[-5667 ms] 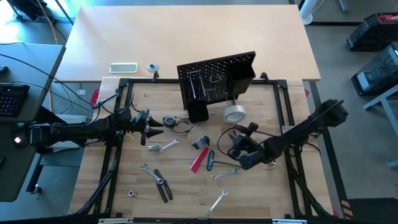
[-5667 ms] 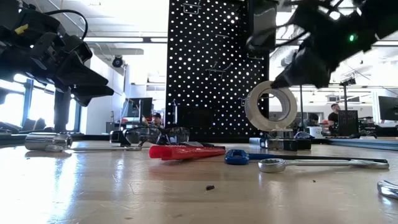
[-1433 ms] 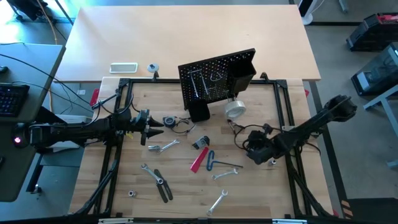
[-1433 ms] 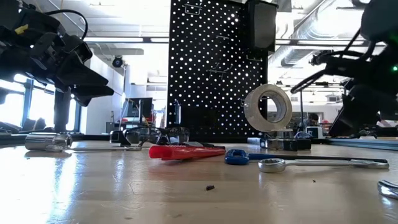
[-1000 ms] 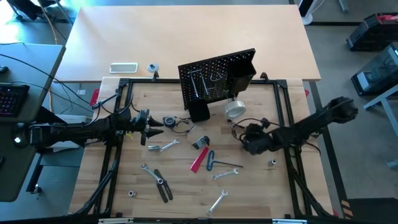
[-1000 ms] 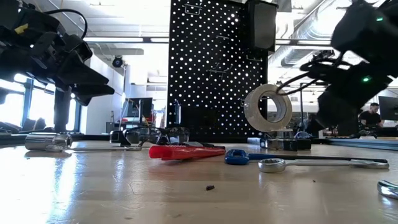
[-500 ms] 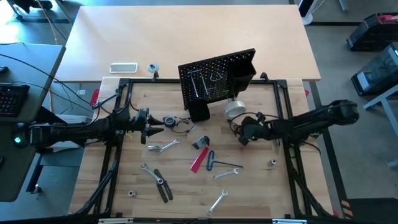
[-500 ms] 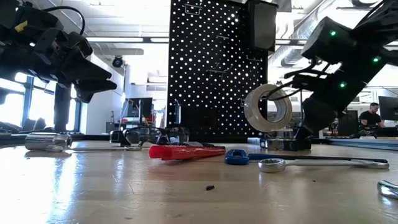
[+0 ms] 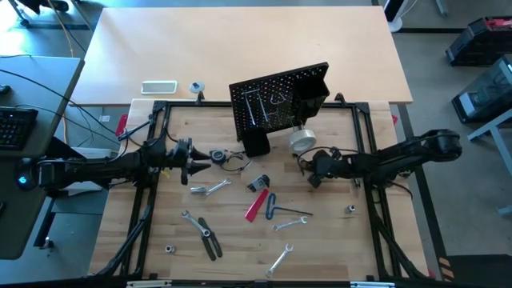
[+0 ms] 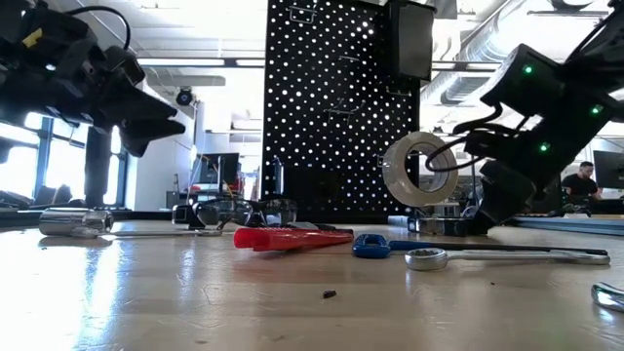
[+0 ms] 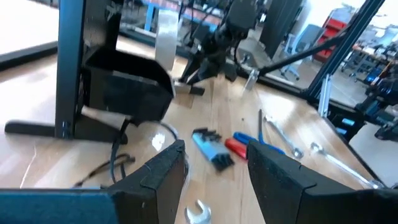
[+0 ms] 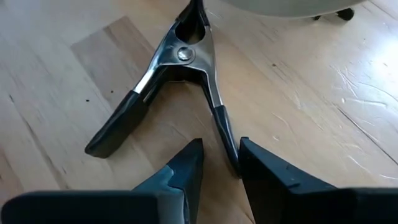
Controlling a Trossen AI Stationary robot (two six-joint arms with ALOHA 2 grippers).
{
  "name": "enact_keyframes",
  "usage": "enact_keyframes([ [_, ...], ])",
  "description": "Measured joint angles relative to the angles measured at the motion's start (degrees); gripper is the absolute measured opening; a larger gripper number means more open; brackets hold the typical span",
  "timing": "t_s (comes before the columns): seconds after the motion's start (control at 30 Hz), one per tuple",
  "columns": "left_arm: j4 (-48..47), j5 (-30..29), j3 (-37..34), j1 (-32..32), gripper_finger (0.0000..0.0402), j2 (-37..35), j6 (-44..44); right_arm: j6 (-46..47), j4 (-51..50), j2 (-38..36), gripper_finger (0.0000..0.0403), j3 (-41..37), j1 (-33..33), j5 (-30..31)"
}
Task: Hang tools onto peg board
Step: Hang the black spring clamp on the pegboard
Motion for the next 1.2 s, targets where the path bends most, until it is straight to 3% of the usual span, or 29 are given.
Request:
enact_keyframes([
  [0.37,3.64,-0.08,0.00,-0.01,0.0163,0.02,-0.42,-0.67,8.79,3.99,0.0009,-1.65,1.26,-1.33],
  [0.7,2.90,-0.17,0.00,-3.05,0.0163,0.02,-0.50,3.08,14.86,5.73,0.0005,-1.74,8.67,-4.01],
  [0.83,3.62,-4.73,0.00,-4.36,0.0163,0.02,-0.50,3.21,19.05,5.79,0.0003,-1.76,12.02,-6.11],
  [0.97,4.30,-8.35,0.00,-6.01,0.0163,0.07,-0.73,3.65,21.78,5.79,0.0002,-1.74,15.10,-5.12],
  [1.2,8.74,-8.88,-0.04,-9.54,0.0163,1.71,-1.94,1.18,27.90,5.75,0.0001,-1.68,19.74,-0.72],
])
